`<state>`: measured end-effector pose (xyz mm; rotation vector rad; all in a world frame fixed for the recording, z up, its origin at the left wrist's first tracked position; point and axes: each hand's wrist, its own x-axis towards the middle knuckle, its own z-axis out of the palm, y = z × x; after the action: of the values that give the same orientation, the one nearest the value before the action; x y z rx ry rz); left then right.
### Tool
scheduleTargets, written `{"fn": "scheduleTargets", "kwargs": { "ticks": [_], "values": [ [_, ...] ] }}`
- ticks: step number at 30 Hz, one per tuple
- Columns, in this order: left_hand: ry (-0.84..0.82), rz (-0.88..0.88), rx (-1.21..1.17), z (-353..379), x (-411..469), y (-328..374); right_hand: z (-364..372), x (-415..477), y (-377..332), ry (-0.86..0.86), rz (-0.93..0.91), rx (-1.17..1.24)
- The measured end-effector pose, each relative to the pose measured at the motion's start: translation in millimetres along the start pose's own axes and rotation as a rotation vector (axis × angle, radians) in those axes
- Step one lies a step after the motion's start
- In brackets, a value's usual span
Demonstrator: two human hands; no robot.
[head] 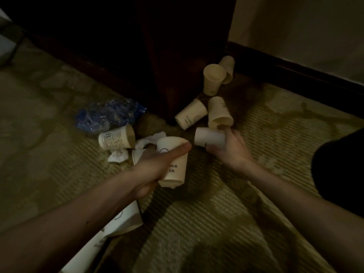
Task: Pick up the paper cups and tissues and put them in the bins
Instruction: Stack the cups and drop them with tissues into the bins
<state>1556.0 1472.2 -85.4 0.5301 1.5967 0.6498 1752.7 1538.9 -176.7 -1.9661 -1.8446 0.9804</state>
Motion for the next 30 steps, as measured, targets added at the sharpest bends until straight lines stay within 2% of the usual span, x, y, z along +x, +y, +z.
{"fn": "scheduleTargets", "kwargs": {
  "ticks": [3, 8, 12, 14, 19, 22, 25, 26, 27, 30],
  "values": [
    [-0.023, 0.041, -0.005, -7, 2, -10, 5, 3, 3, 0.005, -0.070, 0.003],
    [0.024, 0.060, -0.030, -1, 7, -12, -5, -9, -8, -0.023, -0.054, 0.117],
    [0.052, 0.147, -0.016, 19, 10, -1, -47, -41, -30, 0.034, -0.250, 0.129],
    [0.017, 0.239, -0.020, 35, 10, 12, -86, -59, -42, 0.093, -0.341, 0.138],
    [-0.179, 0.477, 0.023, 107, -14, 61, -204, -106, -41, 0.381, -0.488, 0.180],
    [-0.295, 0.513, 0.010, 155, -31, 85, -258, -143, -15, 0.586, -0.407, 0.114],
    [-0.398, 0.543, 0.004, 196, -46, 100, -294, -176, 24, 0.870, -0.198, -0.040],
    [-0.433, 0.544, 0.000, 207, -50, 104, -302, -184, 38, 0.919, -0.111, -0.105],
    [-0.465, 0.543, -0.001, 217, -54, 107, -306, -191, 52, 0.921, -0.021, -0.161],
    [-0.559, 0.517, -0.016, 237, -63, 115, -304, -205, 86, 0.766, 0.185, -0.243]
  ]
}}
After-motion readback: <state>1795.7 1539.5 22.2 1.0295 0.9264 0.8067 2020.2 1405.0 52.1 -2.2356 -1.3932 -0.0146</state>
